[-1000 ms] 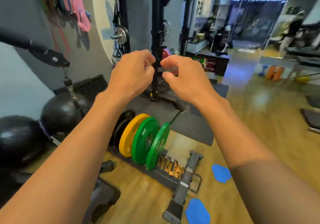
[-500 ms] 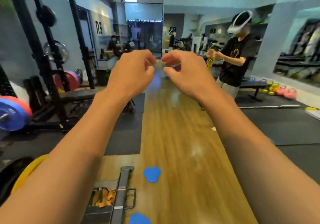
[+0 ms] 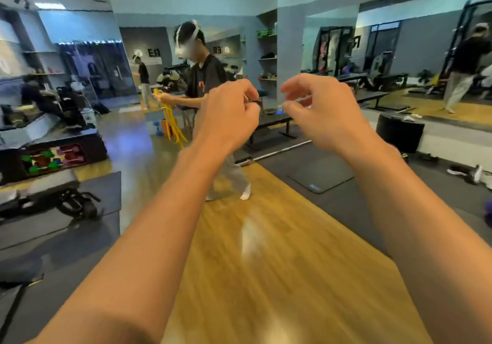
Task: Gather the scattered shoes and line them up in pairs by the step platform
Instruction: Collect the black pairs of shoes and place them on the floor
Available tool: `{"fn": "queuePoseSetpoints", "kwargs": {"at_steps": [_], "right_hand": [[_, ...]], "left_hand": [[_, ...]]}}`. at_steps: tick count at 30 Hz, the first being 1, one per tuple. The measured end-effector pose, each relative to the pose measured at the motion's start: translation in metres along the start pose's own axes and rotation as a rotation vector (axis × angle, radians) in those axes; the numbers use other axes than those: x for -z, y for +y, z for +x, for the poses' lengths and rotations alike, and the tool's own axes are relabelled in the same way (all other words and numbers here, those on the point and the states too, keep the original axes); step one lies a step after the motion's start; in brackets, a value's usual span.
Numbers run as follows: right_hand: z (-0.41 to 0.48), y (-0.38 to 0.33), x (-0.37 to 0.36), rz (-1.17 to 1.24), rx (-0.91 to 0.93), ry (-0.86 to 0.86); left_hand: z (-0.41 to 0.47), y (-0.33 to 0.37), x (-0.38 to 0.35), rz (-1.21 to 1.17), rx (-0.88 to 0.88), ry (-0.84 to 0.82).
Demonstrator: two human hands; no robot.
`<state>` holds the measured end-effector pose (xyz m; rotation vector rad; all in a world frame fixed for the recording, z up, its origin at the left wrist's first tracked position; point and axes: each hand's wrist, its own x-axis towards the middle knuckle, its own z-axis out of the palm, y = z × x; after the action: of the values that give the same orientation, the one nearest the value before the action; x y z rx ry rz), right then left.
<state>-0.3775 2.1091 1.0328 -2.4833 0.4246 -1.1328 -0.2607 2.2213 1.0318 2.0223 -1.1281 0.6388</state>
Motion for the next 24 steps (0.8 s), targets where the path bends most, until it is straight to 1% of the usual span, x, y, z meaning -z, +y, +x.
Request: {"fn": "queuePoseSetpoints", "kwargs": {"at_steps": [4, 9, 13, 16, 18, 20, 24], "right_hand": [[0.038, 0.075, 0.004, -0.065, -0.029, 0.051], [0.085, 0.182, 0.027, -0.167, -0.171, 0.121], [0.113, 0.278, 0.054, -0.268, -0.255, 0.194], [0.129, 0.362, 0.074, -0.329, -0.349, 0.200], [0.140, 0.423, 0.086, -0.359, -0.383, 0.199], [0.154, 0.478, 0.098, -0.363, -0.402, 0.206], [0.196, 0.573, 0.128, -0.347, -0.450, 0.206]], "left_hand": [[0.062, 0.020, -0.078, -0.045, -0.083, -0.037], [0.143, 0.059, -0.186, -0.178, -0.203, -0.143], [0.197, 0.105, -0.289, -0.303, -0.287, -0.189], [0.232, 0.145, -0.376, -0.356, -0.346, -0.289], [0.256, 0.171, -0.435, -0.389, -0.379, -0.311], [0.279, 0.196, -0.487, -0.420, -0.388, -0.308], [0.329, 0.234, -0.571, -0.444, -0.386, -0.370]]}}
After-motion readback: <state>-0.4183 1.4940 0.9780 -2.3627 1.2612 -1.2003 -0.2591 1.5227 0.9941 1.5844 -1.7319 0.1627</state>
